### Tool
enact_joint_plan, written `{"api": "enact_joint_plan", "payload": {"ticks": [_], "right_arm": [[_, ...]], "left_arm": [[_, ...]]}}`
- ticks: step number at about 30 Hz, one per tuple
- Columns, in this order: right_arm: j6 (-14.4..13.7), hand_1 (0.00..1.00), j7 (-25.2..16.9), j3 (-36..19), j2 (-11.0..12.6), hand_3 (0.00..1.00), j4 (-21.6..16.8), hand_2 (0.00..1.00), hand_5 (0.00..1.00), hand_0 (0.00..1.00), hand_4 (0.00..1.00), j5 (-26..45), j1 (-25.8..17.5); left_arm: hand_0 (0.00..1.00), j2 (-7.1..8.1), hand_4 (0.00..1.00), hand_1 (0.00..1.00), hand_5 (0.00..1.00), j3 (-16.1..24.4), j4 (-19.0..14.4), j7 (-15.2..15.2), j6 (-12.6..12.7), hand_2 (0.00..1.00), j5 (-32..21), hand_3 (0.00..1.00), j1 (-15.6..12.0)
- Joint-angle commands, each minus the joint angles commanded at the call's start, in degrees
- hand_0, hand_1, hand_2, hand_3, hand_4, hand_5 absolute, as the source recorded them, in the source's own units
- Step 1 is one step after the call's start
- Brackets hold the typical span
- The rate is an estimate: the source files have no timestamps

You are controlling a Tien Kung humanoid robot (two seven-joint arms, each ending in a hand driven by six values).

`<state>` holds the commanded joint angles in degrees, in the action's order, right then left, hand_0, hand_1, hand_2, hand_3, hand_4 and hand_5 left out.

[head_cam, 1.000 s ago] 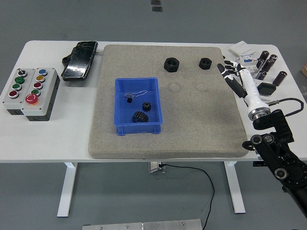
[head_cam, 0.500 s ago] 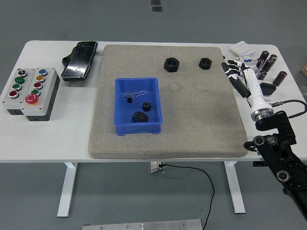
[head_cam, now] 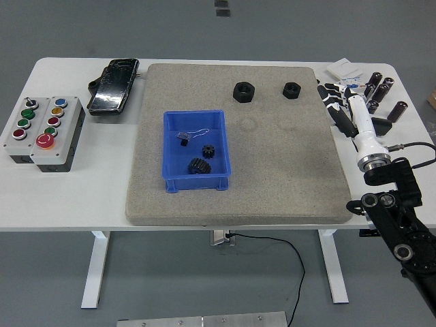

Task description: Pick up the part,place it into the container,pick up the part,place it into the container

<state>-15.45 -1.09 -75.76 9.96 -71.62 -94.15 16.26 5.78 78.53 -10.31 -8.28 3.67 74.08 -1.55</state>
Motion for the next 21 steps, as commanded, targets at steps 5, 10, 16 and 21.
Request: {"api": "enact_joint_plan", "payload": {"ticks": [5, 10, 16, 21], "right_arm": [[1.2, 0.755, 0.7, -0.4, 0.0, 0.777, 0.1, 0.772, 0.927, 0.866, 0.984, -0.3, -0.1], [1.5, 0.754, 1.0, -0.6, 0.1, 0.769, 0.1, 0.766, 0.938, 0.862, 0.991, -0.6, -0.1], [1.6, 0.746, 1.1, -0.9, 0.1, 0.754, 0.0, 0.764, 0.935, 0.86, 0.99, -0.9, -0.1], [1.5, 0.74, 1.2, -1.0, 0.1, 0.751, 0.1, 0.764, 0.935, 0.862, 0.987, -0.9, -0.2]], "left_arm": [[0.674, -0.01, 0.711, 0.669, 0.296, 0.0, 0.0, 0.0, -0.1, 0.59, 0.0, 0.636, 0.0], [0.673, 0.01, 0.711, 0.669, 0.297, -0.2, 0.0, 0.0, -0.1, 0.59, -0.2, 0.637, 0.1], [0.673, 0.07, 0.711, 0.669, 0.297, -0.3, 0.0, -0.1, -0.2, 0.59, -0.3, 0.637, 0.1], [0.673, 0.05, 0.711, 0.668, 0.297, -0.3, 0.0, -0.1, -0.3, 0.59, -0.3, 0.637, 0.1]]}}
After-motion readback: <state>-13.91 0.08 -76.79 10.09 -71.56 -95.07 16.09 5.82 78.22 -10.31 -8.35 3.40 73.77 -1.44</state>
